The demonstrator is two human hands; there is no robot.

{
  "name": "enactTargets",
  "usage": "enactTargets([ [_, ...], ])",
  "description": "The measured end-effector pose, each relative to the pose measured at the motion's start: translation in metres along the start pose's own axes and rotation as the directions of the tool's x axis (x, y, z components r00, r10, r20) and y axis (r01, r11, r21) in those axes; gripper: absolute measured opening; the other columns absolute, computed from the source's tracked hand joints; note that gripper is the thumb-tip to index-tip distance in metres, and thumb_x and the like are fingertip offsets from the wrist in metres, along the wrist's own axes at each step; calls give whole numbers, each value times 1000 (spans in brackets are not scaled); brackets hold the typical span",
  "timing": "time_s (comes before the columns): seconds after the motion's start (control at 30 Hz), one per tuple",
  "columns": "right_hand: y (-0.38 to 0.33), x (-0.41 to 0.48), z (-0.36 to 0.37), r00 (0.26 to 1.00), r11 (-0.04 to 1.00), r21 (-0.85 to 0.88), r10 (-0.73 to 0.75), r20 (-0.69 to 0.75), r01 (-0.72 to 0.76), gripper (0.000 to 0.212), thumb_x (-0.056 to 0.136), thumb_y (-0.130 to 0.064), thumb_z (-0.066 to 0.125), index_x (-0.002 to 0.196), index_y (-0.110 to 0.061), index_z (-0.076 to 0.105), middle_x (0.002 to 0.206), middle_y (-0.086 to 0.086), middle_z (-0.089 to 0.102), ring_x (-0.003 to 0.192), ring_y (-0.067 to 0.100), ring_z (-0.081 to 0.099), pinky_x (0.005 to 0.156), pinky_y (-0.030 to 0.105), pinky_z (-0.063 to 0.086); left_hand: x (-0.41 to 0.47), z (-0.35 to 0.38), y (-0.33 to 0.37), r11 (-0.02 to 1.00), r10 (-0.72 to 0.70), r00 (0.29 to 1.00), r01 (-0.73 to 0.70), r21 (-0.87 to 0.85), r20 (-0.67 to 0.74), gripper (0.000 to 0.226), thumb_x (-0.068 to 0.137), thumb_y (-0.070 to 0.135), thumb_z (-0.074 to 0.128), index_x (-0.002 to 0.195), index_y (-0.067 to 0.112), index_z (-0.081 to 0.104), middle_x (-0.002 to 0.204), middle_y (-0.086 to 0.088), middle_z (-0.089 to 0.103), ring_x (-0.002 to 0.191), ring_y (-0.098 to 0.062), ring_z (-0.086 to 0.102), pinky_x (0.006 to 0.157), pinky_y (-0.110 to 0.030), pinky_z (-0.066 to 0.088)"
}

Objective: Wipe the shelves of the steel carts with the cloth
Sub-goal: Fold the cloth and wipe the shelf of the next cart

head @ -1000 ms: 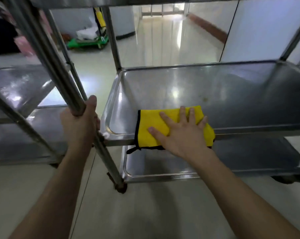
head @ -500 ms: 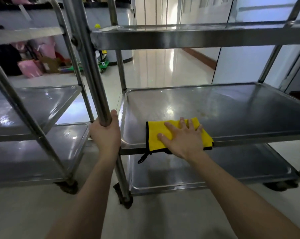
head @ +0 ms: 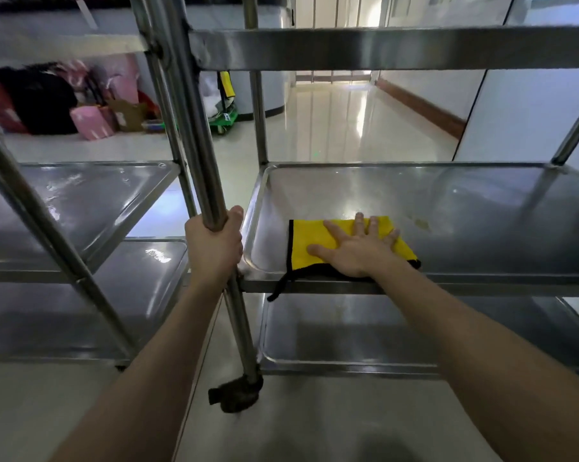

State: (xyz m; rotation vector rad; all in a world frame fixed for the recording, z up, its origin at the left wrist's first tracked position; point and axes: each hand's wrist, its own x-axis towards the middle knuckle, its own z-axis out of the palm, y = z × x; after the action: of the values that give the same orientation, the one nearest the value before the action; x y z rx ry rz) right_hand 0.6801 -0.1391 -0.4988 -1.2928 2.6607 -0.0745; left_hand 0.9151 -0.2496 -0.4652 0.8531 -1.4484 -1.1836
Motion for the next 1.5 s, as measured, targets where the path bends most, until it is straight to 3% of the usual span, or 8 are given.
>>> enactTargets([
  [0.3,-89,153,-22,996,997,-2,-76,-45,76,104,70,-107,7,163,-62,2,179,19,-7,157,62,-12,105,91,-18,2,17,-18,997,74,982,-72,19,-173,57,86,46,70,70,-3,46,63,-31,41,55,-29,42,55,-42,41],
  [0.5,-104,134,-16,989,990,-5,-139,-47,139,99,77,-105,12,165,-59,7,181,11,-4,161,53,-9,109,89,-16,3,25,-17,992,111,965,-95,79,-236,51,87,44,69,66,4,46,64,-33,46,53,-45,47,52,-54,48],
  [0.57,-107,102,-7,982,984,-6,-180,-51,180,97,79,-103,10,165,-59,5,181,8,-5,162,50,-10,110,87,-16,3,26,-15,988,144,958,-124,94,-249,50,89,41,69,63,4,47,55,-20,48,50,-37,48,50,-44,47],
  [0.63,-105,65,5,976,976,-22,-215,-44,214,96,79,-102,7,164,-60,1,181,6,-8,163,47,-12,113,85,-16,2,27,-13,985,161,958,-141,99,-238,47,90,38,69,59,17,43,48,6,41,48,-13,40,47,-28,38],
  [0.7,-96,34,9,971,971,-26,-237,-15,237,93,82,-100,9,164,-59,-2,181,2,-10,164,43,-15,117,81,-15,1,27,-10,989,132,964,-110,103,-231,45,90,40,68,60,22,41,48,11,39,48,-7,38,48,-25,36],
  [0.83,-57,-3,-1,978,979,14,-202,57,202,88,90,-95,23,166,-57,1,180,-9,-13,165,33,-18,122,74,-15,0,25,-5,994,56,975,-34,106,-214,44,88,44,66,60,19,42,52,4,43,50,-18,47,51,-37,45],
  [1.17,100,-35,-21,998,996,69,53,43,-56,90,88,-97,24,166,-58,3,180,-12,-13,166,30,-13,126,72,-7,-10,19,7,981,-21,984,54,185,-176,37,87,48,66,77,13,60,69,-23,57,62,-27,60,73,-61,62],
  [1.5,154,55,-34,975,974,65,222,-35,-219,102,77,-106,19,166,-56,9,181,2,-4,164,44,-7,120,82,-6,-5,25,-11,998,20,982,-9,59,-188,33,91,33,68,76,5,59,63,-16,52,52,-26,55,54,-38,49],
])
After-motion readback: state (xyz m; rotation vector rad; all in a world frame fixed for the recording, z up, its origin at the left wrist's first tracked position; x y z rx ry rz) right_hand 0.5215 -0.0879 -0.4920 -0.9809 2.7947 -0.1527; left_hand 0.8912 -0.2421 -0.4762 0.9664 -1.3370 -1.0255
